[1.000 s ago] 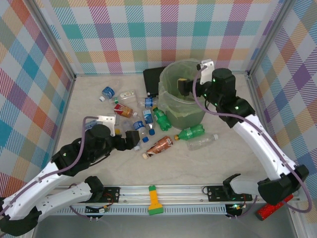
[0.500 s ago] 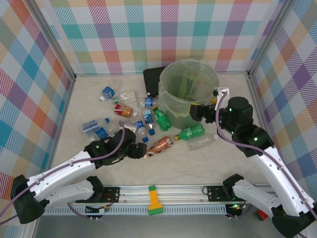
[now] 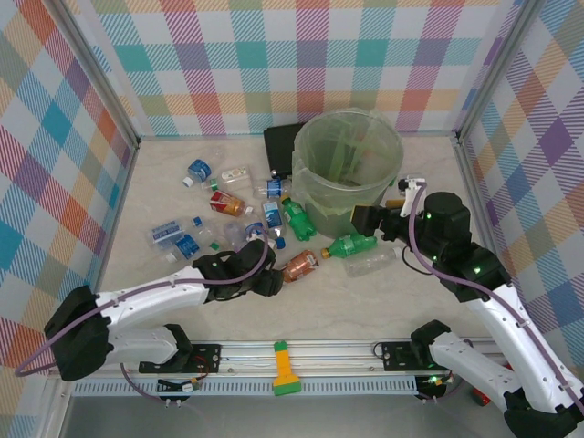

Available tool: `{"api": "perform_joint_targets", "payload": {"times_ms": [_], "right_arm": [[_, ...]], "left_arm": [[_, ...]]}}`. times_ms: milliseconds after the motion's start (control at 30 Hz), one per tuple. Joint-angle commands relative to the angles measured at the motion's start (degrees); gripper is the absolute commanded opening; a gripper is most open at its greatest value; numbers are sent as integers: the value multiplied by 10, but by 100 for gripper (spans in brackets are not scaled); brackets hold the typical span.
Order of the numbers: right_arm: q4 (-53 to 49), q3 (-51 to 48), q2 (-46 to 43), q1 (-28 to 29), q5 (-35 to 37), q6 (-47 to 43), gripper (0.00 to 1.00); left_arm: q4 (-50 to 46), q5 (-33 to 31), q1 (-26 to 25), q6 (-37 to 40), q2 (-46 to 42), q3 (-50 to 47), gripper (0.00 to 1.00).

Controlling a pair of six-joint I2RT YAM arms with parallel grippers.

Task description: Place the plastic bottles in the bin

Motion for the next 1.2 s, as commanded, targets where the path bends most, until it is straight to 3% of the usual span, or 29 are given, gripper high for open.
{"api": "perform_joint_targets", "payload": {"times_ms": [0, 367, 733, 833, 900, 1167], "right_arm": [[-7, -6, -7, 3, -18, 18, 99], [-11, -3, -7, 3, -20, 19, 99], [-15, -5, -9, 3, -21, 23, 99], [-17, -6, -10, 3, -20, 22, 99], [-18, -6, -11, 4, -19, 23, 99], [-18, -10, -13, 3, -23, 28, 99]], "left_arm": [[34, -2, -7, 24, 33, -8, 71], [63, 6, -28, 39, 151, 7, 69], [61, -4, -62, 32, 176, 15, 54], [58, -5, -67, 35, 166, 18, 56], [55, -9, -70, 43, 158, 20, 63], [51, -33, -70, 96, 163, 36, 67]]}}
